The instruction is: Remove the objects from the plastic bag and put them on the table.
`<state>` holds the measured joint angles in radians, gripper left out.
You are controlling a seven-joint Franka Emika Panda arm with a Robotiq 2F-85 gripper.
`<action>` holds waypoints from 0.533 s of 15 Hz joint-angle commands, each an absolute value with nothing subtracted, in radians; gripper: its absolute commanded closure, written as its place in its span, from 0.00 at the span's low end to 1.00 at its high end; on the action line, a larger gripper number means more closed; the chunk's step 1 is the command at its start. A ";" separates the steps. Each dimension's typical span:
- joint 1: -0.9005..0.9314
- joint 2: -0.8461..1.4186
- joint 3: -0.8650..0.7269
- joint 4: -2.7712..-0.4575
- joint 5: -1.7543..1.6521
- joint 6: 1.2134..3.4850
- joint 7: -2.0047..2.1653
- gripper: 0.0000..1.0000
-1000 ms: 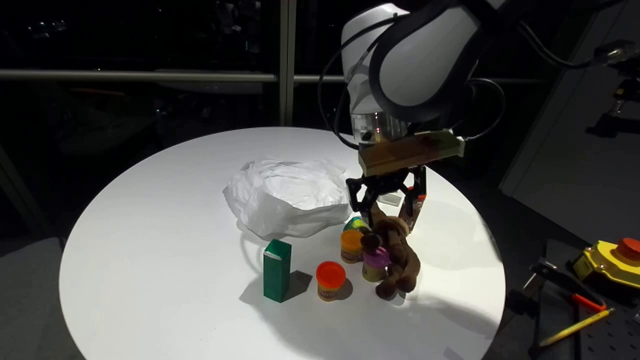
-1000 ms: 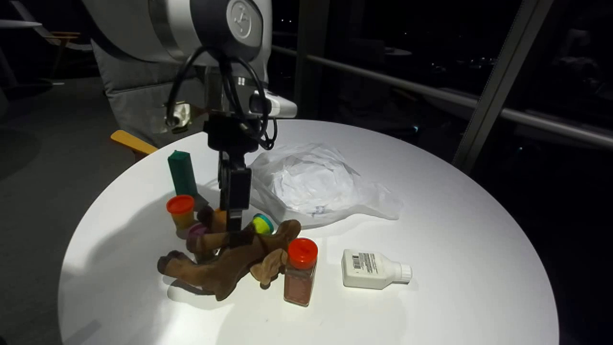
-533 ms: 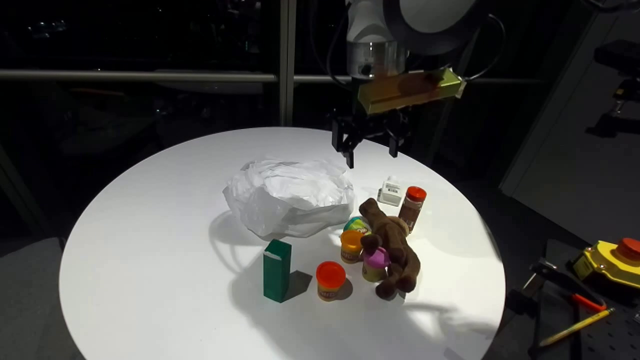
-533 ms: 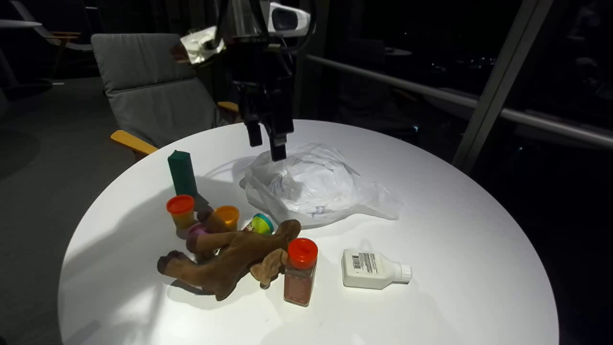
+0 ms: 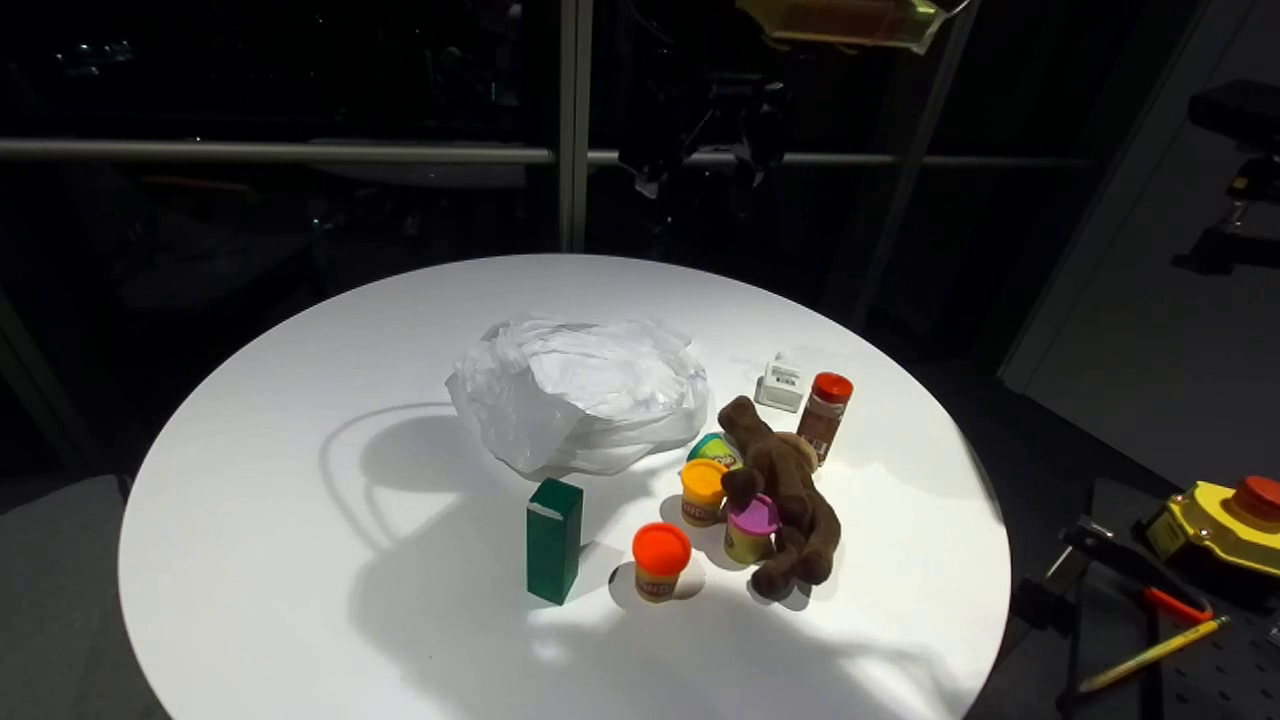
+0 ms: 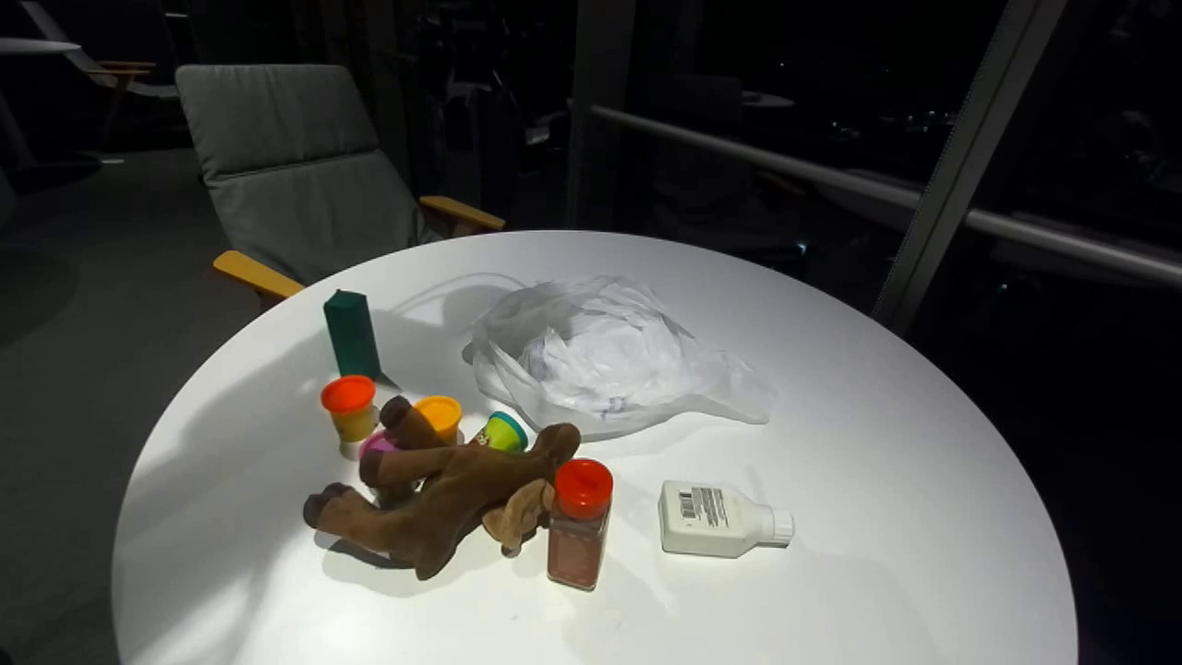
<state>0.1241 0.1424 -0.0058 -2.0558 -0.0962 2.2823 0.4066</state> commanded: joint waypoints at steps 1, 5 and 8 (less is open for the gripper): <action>0.096 0.075 0.023 -2.017 -0.004 2.125 0.265 0.00; 0.097 0.065 0.024 -2.022 -0.024 2.087 0.257 0.00; 0.095 0.036 0.025 -2.024 -0.022 2.045 0.227 0.00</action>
<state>0.1134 0.0360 0.0062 -2.0253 -0.0218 2.0467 0.2263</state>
